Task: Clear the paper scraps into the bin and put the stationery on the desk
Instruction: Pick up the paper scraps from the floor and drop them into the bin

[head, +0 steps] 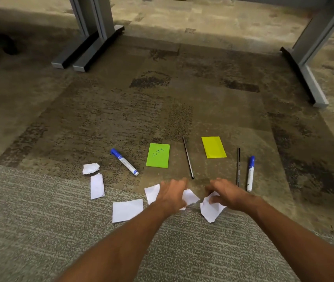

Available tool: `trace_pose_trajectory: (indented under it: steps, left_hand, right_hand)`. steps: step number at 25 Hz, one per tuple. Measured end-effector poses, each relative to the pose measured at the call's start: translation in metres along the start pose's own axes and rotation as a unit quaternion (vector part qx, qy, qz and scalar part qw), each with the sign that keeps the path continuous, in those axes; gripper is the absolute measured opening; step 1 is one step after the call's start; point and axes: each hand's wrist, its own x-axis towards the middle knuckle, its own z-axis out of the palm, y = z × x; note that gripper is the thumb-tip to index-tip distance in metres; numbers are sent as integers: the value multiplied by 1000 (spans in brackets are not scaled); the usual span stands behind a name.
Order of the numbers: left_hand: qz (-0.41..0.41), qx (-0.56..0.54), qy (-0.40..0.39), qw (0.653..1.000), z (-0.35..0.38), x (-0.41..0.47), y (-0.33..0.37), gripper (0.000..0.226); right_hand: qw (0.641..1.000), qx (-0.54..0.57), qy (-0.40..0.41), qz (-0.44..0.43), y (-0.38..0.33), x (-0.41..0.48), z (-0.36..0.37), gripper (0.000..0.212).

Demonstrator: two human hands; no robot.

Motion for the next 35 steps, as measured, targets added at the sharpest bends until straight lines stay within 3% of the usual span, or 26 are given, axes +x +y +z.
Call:
trace_pose_trajectory:
  steps: [2,4,6,8,12,16,21,26,29,33,35]
  left_hand:
    - [-37,-122,27,991,-7,-11,-24,65]
    - [-93,-252,52,962,-18,-27,-57,79]
    - [-140,-313,75,936,-30,-41,-94,74]
    - [-186,-289,115,932,-42,-52,-129,61]
    - [-292,-197,157,923,-58,-65,-178,77]
    - [-270,-155,114,943,-65,-62,-204,66]
    - [-232,-78,52,968,-68,-58,-211,63]
    - [-241,-28,113,964,-61,-65,-201,62]
    - [-259,-75,134,954,-60,-68,-199,59]
    - [-278,-96,120,948,-61,-74,-197,59]
    - [-278,-101,121,948,-60,-75,-196,58]
  right_hand:
    - [999,44,-3,-30,-15,13,-9,20]
    - [995,67,-3,-69,-38,29,-15,22]
    - [992,69,-18,-104,-64,45,-17,26]
    - [987,65,-38,-139,-91,62,-16,28]
    - [978,-43,-41,-202,-135,88,-3,24]
    - [955,-159,-79,-236,-152,94,12,25]
    - [969,-99,-38,-224,-158,89,12,30]
    - [976,2,-2,-216,-149,86,8,32]
    - [980,104,-27,-165,-147,94,-8,38]
    - [976,105,-73,-175,-165,104,-14,51]
    - [975,51,-87,-196,-178,107,0,54]
